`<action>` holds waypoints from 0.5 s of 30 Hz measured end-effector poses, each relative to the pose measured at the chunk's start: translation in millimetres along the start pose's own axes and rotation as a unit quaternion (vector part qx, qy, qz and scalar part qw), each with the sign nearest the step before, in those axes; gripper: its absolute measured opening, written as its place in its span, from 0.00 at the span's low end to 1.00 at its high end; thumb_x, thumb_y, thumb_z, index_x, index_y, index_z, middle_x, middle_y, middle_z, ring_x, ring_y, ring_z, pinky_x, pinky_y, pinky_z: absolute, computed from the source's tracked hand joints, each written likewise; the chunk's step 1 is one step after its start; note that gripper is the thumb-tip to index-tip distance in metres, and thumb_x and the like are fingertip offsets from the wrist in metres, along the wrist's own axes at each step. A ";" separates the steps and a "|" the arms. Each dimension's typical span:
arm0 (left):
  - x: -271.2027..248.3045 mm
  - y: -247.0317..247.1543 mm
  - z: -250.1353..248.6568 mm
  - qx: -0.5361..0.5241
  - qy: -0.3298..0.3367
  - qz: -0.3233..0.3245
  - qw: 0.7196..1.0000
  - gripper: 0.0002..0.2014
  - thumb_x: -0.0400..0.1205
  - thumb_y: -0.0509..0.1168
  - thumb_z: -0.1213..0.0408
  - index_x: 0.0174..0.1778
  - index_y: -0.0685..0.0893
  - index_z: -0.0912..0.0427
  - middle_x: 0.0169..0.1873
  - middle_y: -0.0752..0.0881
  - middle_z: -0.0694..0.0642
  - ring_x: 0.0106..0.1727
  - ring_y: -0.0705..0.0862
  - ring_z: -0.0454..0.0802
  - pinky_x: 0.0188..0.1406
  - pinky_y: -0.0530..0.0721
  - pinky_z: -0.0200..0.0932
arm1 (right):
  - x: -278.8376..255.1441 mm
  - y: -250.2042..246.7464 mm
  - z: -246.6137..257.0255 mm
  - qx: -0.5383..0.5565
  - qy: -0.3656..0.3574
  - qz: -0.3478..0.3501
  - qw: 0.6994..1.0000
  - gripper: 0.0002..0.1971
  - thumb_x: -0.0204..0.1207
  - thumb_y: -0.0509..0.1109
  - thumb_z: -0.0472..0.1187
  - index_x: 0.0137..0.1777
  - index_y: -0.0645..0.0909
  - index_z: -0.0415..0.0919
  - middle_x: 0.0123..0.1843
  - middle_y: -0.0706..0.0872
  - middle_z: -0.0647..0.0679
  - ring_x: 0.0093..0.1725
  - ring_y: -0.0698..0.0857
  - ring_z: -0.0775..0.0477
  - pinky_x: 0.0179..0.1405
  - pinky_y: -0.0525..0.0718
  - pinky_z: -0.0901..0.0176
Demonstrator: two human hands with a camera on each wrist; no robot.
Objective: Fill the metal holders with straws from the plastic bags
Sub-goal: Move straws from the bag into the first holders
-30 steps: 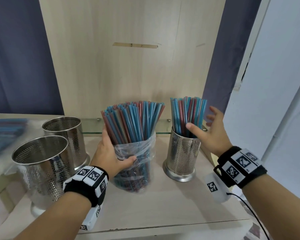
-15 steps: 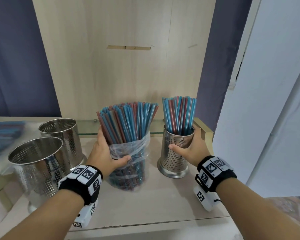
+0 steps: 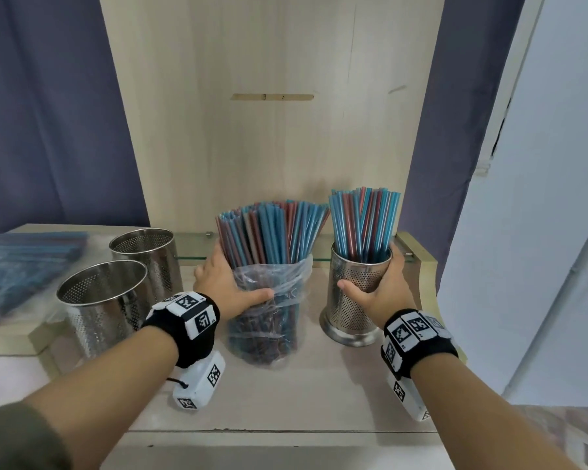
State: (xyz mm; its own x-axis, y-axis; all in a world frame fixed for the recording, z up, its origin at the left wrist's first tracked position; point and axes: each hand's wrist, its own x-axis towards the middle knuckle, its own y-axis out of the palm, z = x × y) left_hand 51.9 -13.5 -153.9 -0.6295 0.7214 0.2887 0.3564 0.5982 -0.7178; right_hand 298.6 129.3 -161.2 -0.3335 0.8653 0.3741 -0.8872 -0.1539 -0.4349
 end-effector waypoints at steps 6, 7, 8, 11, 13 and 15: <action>26.5 -16.7 -15.1 0.060 -0.106 -0.002 0.993 0.67 0.48 0.51 0.09 0.75 0.74 0.55 0.72 0.76 0.63 0.76 0.68 0.67 0.76 0.62 0.65 | 3.0 1.2 -4.5 0.013 -0.009 0.001 1.000 0.56 0.63 0.87 0.47 0.83 0.52 0.45 0.78 0.73 0.48 0.76 0.74 0.47 0.75 0.73 0.52; 29.0 -19.2 -17.5 0.088 -0.124 0.000 0.988 0.64 0.51 0.50 0.09 0.72 0.77 0.57 0.71 0.77 0.64 0.74 0.70 0.67 0.73 0.65 0.63 | 3.3 1.5 -5.0 0.014 -0.010 0.001 1.000 0.56 0.62 0.87 0.47 0.83 0.52 0.46 0.78 0.73 0.48 0.76 0.74 0.47 0.75 0.73 0.51; 30.6 -20.9 -18.8 0.112 -0.142 0.005 0.983 0.60 0.56 0.51 0.11 0.68 0.80 0.59 0.70 0.77 0.65 0.72 0.71 0.68 0.71 0.69 0.60 | 3.7 1.8 -5.7 0.015 -0.011 0.001 1.000 0.57 0.62 0.87 0.47 0.84 0.52 0.46 0.78 0.73 0.48 0.76 0.74 0.47 0.76 0.73 0.50; 34.0 -23.5 -18.0 0.132 -0.174 0.021 0.976 0.49 0.56 0.51 0.13 0.43 0.89 0.56 0.61 0.83 0.65 0.64 0.77 0.68 0.65 0.73 0.55 | 5.3 3.0 -9.9 0.021 -0.012 0.002 1.000 0.58 0.61 0.87 0.49 0.84 0.52 0.49 0.78 0.73 0.49 0.77 0.74 0.47 0.78 0.73 0.48; 38.2 -22.2 -14.2 0.114 -0.183 0.013 0.976 0.51 0.47 0.47 0.09 0.31 0.89 0.53 0.53 0.87 0.63 0.57 0.81 0.66 0.63 0.76 0.53 | 6.2 3.2 -12.0 0.020 -0.015 0.001 1.000 0.58 0.61 0.88 0.50 0.84 0.51 0.49 0.79 0.73 0.49 0.77 0.74 0.47 0.78 0.73 0.47; 36.6 -26.9 -18.3 0.106 -0.177 -0.014 0.978 0.51 0.49 0.47 0.10 0.36 0.90 0.53 0.51 0.87 0.62 0.54 0.80 0.64 0.58 0.76 0.50 | 6.9 3.4 -12.0 0.019 -0.018 0.001 1.000 0.58 0.61 0.87 0.49 0.84 0.51 0.49 0.79 0.72 0.49 0.77 0.73 0.47 0.78 0.73 0.47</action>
State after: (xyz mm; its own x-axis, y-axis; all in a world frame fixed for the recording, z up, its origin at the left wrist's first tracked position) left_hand 31.9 3.2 -112.5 -0.8506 0.5164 0.0996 0.2075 0.5035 -0.8387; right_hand 297.2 140.5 -169.9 -0.3454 0.8477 0.4027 -0.8979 -0.1737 -0.4044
